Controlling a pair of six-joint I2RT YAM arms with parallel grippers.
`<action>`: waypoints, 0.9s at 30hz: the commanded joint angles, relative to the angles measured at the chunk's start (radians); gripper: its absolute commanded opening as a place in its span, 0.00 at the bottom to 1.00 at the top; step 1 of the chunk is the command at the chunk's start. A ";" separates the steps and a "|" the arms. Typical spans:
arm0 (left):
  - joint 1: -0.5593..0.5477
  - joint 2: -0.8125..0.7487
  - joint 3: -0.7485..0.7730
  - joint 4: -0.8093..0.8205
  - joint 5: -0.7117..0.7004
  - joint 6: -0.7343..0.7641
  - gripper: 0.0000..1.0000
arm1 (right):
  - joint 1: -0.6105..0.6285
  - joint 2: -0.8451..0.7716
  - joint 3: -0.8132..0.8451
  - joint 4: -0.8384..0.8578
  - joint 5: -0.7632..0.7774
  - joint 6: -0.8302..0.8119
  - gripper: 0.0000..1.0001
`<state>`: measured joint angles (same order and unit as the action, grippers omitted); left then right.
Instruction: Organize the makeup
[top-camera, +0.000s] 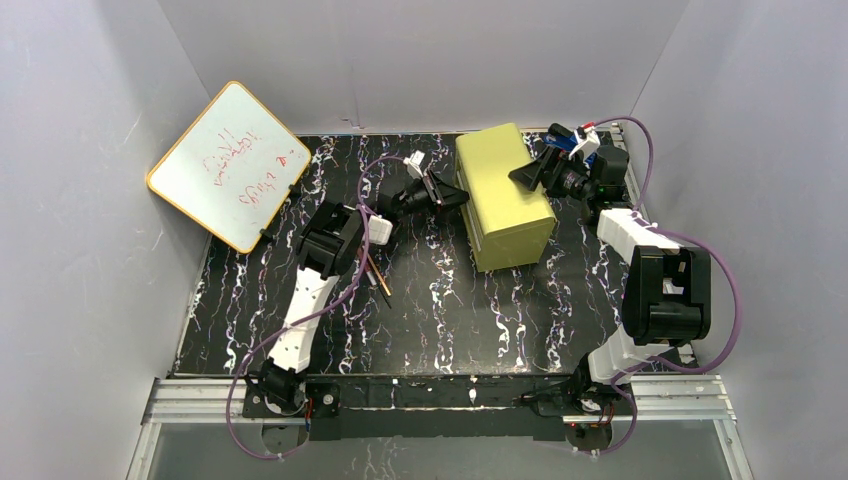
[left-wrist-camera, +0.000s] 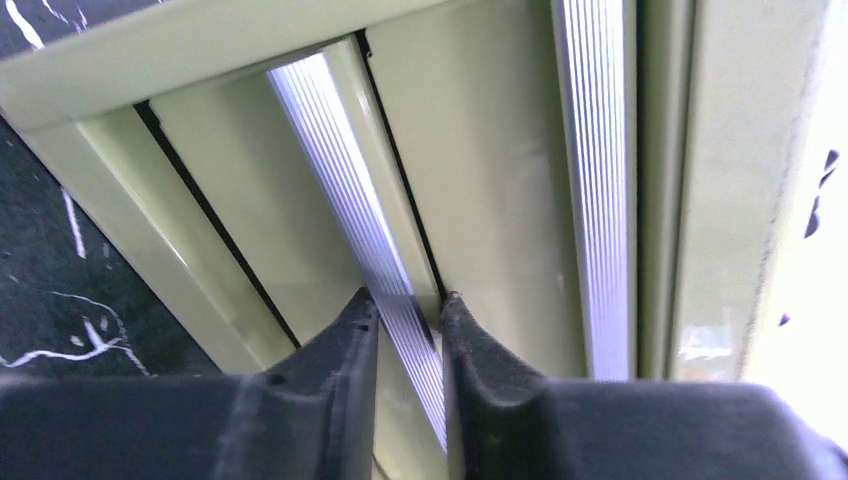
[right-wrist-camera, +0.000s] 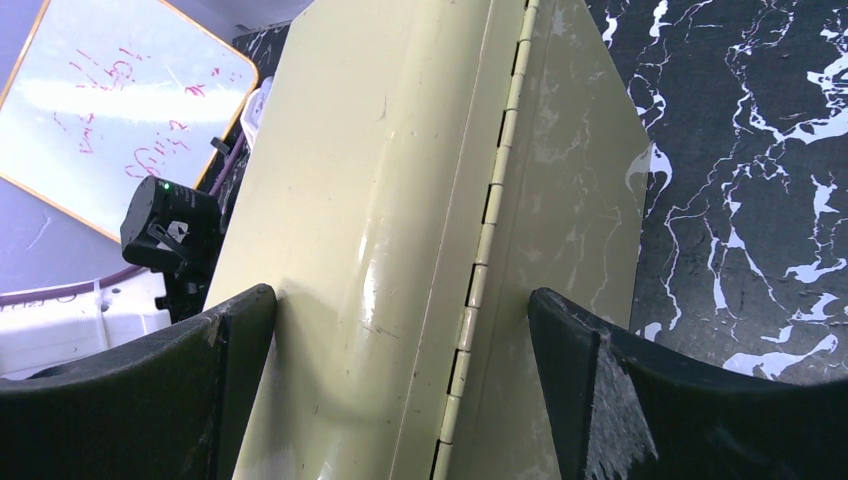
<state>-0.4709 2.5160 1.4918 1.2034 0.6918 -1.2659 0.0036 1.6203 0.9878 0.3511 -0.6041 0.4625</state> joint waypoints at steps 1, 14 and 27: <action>-0.042 0.017 0.050 0.007 -0.032 0.003 0.02 | 0.005 0.071 -0.057 -0.245 0.038 -0.119 1.00; 0.002 -0.032 -0.046 0.044 -0.019 0.003 0.00 | 0.005 0.070 -0.057 -0.248 0.034 -0.121 1.00; 0.172 -0.136 -0.249 0.065 0.049 0.025 0.00 | 0.006 0.075 -0.055 -0.248 0.030 -0.119 1.00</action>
<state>-0.3672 2.4321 1.2861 1.2968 0.7303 -1.3514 -0.0002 1.6222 0.9894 0.3508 -0.6060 0.4610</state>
